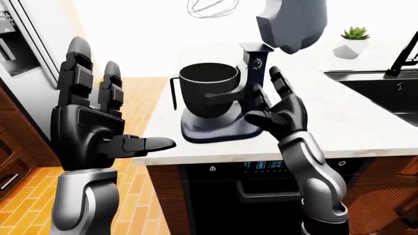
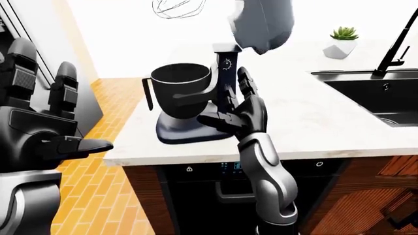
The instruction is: Open the stand mixer head.
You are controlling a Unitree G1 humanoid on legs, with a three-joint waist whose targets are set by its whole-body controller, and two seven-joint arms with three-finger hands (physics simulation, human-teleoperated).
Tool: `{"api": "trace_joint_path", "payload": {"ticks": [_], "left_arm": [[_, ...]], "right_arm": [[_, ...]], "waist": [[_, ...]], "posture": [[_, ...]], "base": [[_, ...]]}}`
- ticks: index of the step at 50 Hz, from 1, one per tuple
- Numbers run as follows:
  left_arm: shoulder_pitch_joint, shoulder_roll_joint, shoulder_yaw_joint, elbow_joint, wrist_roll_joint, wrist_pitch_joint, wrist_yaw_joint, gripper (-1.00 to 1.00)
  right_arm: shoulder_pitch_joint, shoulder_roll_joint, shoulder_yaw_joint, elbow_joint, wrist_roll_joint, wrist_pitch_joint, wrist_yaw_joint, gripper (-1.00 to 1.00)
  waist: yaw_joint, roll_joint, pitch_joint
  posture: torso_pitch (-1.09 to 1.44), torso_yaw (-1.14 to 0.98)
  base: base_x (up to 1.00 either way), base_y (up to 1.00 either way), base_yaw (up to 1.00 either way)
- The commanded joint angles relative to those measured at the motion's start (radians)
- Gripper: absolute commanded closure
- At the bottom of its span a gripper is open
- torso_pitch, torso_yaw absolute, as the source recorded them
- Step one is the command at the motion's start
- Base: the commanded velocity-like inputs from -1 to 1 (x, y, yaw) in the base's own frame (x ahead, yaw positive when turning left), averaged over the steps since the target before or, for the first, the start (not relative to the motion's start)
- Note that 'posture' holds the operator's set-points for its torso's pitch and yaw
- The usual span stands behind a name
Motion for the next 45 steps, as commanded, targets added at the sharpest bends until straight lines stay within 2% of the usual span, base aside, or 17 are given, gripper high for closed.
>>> {"api": "trace_joint_path", "payload": {"ticks": [1, 17, 24, 33, 39, 42, 45], "left_arm": [[-0.021, 0.006, 0.006, -0.022, -0.001, -0.023, -0.003, -1.0], [-0.021, 0.007, 0.008, -0.019, 0.0, -0.025, -0.005, -1.0], [-0.018, 0.005, 0.004, -0.013, 0.008, -0.033, -0.01, -1.0], [-0.02, 0.004, 0.003, -0.012, 0.011, -0.033, -0.011, -1.0], [-0.022, 0.005, 0.005, -0.015, 0.008, -0.029, -0.007, -1.0], [-0.023, 0.006, 0.005, -0.019, 0.005, -0.025, -0.005, -1.0], [-0.02, 0.005, 0.002, -0.019, 0.006, -0.027, -0.005, -1.0]], "right_arm": [[-0.029, -0.004, -0.009, -0.02, -0.004, -0.036, 0.004, -1.0], [-0.039, -0.014, -0.019, -0.025, 0.016, -0.029, -0.013, -1.0], [-0.014, -0.026, -0.027, -0.099, 0.052, 0.001, -0.05, -1.0], [0.015, -0.052, -0.058, -0.28, 0.18, 0.09, -0.168, -1.0], [0.01, -0.094, -0.092, -0.385, 0.309, 0.127, -0.283, -1.0], [0.001, -0.112, -0.093, -0.408, 0.353, 0.124, -0.326, -1.0], [0.007, -0.121, -0.091, -0.404, 0.355, 0.111, -0.326, -1.0]], "waist": [[0.0, 0.002, -0.007], [0.003, 0.0, -0.005], [0.005, -0.001, -0.006], [0.007, -0.004, -0.008], [0.005, -0.007, -0.009], [0.004, -0.007, -0.008], [0.002, -0.008, -0.007]], "posture": [[-0.25, 0.0], [-0.25, 0.0], [-0.25, 0.0], [-0.25, 0.0], [-0.25, 0.0], [-0.25, 0.0], [-0.25, 0.0]], "base": [[0.0, 0.0, 0.0], [0.0, 0.0, 0.0], [0.0, 0.0, 0.0], [0.0, 0.0, 0.0], [0.0, 0.0, 0.0], [0.0, 0.0, 0.0], [0.0, 0.0, 0.0]]}}
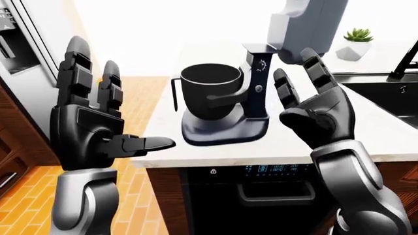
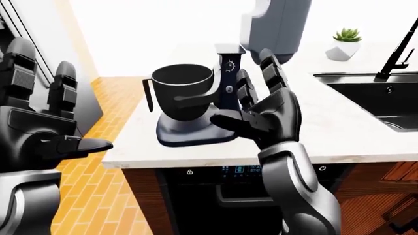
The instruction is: Open the stand mixer head.
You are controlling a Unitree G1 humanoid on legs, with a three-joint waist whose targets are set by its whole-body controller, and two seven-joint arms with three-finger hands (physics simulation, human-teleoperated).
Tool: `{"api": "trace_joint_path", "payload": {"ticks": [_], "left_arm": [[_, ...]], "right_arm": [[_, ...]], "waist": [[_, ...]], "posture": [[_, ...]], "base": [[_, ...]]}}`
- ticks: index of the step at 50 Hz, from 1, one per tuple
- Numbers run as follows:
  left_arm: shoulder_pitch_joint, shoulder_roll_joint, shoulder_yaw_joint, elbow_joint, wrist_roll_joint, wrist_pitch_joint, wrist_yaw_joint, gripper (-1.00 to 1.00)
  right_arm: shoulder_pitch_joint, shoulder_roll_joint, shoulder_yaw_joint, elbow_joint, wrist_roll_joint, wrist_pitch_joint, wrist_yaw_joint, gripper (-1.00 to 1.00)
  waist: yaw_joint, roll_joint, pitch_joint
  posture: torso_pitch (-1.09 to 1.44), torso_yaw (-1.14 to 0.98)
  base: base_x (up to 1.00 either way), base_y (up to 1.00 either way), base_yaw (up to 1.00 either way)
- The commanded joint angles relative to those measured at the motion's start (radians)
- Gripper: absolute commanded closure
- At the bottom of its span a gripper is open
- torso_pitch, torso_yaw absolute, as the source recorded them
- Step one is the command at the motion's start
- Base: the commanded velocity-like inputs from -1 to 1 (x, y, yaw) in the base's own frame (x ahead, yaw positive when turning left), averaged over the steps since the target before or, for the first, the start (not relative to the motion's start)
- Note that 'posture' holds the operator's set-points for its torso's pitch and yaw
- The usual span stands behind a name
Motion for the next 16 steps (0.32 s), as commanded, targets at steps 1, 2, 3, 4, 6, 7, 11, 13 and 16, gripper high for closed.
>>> {"api": "trace_joint_path", "payload": {"ticks": [1, 2, 3, 4, 6, 7, 11, 13, 16], "left_arm": [[-0.016, 0.004, -0.001, -0.022, 0.002, -0.024, -0.004, -1.0], [-0.018, 0.005, 0.001, -0.021, 0.002, -0.024, -0.004, -1.0], [-0.02, 0.005, 0.004, -0.021, -0.001, -0.021, -0.003, -1.0], [-0.019, 0.006, 0.004, -0.021, -0.001, -0.022, -0.003, -1.0], [-0.019, 0.005, 0.003, -0.023, -0.002, -0.02, -0.002, -1.0], [-0.019, 0.006, 0.002, -0.022, -0.001, -0.021, -0.003, -1.0], [-0.021, 0.007, 0.005, -0.021, -0.003, -0.021, -0.001, -1.0], [-0.019, 0.006, 0.003, -0.023, -0.002, -0.021, -0.002, -1.0], [-0.021, 0.007, 0.005, -0.02, -0.003, -0.022, -0.001, -1.0]], "right_arm": [[-0.014, -0.007, -0.003, -0.007, 0.006, -0.026, 0.008, -1.0], [-0.015, -0.011, -0.005, -0.005, 0.008, -0.027, 0.006, -1.0], [-0.015, -0.012, -0.005, -0.001, 0.006, -0.03, 0.01, -1.0], [-0.02, -0.015, -0.007, 0.0, 0.01, -0.029, 0.005, -1.0], [-0.019, -0.018, -0.009, 0.005, 0.008, -0.035, 0.01, -1.0], [-0.019, -0.018, -0.009, 0.006, 0.009, -0.036, 0.011, -1.0], [-0.024, -0.022, -0.009, 0.009, 0.008, -0.039, 0.01, -1.0], [-0.023, -0.021, -0.008, 0.011, 0.006, -0.04, 0.011, -1.0], [-0.022, -0.02, -0.007, 0.014, 0.003, -0.042, 0.014, -1.0]], "waist": [[0.0, 0.001, -0.004], [-0.001, 0.001, -0.005], [-0.001, 0.0, -0.005], [-0.001, 0.0, -0.005], [-0.002, 0.0, -0.004], [-0.002, 0.0, -0.004], [-0.002, 0.0, -0.002], [-0.003, 0.001, -0.001], [-0.003, 0.001, -0.001]], "posture": [[-0.25, 0.0], [-0.25, 0.0], [-0.25, 0.0], [-0.25, 0.0], [-0.25, 0.0], [-0.25, 0.0], [-0.25, 0.0], [-0.25, 0.0], [-0.25, 0.0]], "base": [[0.0, 0.0, 0.0], [0.0, 0.0, 0.0], [0.0, 0.0, 0.0], [0.0, 0.0, 0.0], [0.0, 0.0, 0.0], [0.0, 0.0, 0.0], [0.0, 0.0, 0.0], [0.0, 0.0, 0.0], [0.0, 0.0, 0.0]]}}
